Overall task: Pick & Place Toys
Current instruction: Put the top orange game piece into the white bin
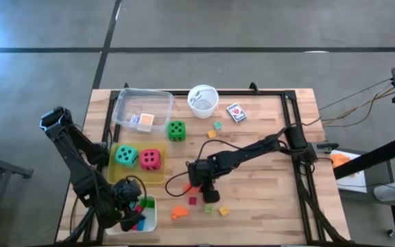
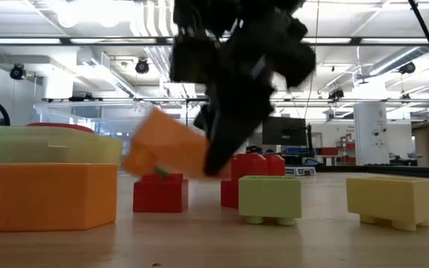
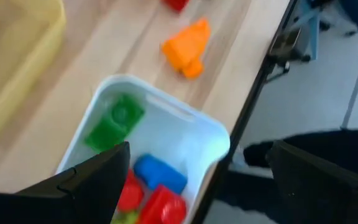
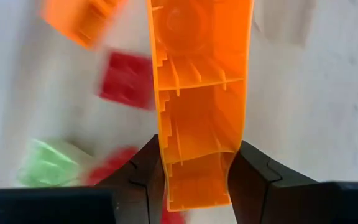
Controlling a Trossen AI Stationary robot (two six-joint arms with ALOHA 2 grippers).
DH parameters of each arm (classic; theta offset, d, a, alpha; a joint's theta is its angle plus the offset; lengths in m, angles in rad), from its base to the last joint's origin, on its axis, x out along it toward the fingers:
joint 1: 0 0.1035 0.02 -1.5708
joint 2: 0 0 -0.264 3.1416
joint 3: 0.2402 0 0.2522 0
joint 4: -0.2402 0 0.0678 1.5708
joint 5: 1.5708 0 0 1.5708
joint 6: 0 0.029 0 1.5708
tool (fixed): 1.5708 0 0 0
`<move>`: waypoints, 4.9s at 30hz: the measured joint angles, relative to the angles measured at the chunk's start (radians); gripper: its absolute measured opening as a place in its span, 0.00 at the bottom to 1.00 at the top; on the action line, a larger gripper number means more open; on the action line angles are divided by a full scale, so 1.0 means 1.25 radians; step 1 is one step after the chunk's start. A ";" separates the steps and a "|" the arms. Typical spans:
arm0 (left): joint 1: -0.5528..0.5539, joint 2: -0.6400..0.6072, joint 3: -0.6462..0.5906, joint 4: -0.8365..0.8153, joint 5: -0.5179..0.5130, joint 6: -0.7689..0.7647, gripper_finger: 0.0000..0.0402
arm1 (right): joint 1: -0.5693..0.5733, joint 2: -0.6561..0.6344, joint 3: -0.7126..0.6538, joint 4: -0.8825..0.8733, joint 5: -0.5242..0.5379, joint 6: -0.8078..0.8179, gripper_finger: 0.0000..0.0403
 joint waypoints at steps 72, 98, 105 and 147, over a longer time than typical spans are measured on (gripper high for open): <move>0.163 0.001 0.005 0.324 -0.225 0.404 0.34 | 0.039 -0.003 0.425 -0.145 -0.029 0.122 0.30; 0.155 -0.001 0.012 0.204 0.206 0.172 0.31 | 0.049 -0.003 0.403 -0.316 0.034 0.170 0.91; 0.148 -0.001 0.012 0.026 0.300 0.048 0.31 | 0.062 -0.003 0.350 -0.320 0.040 0.174 0.92; 0.152 0.058 -0.192 0.253 0.358 -0.149 0.31 | 0.089 -0.003 0.256 -0.315 0.090 0.247 0.92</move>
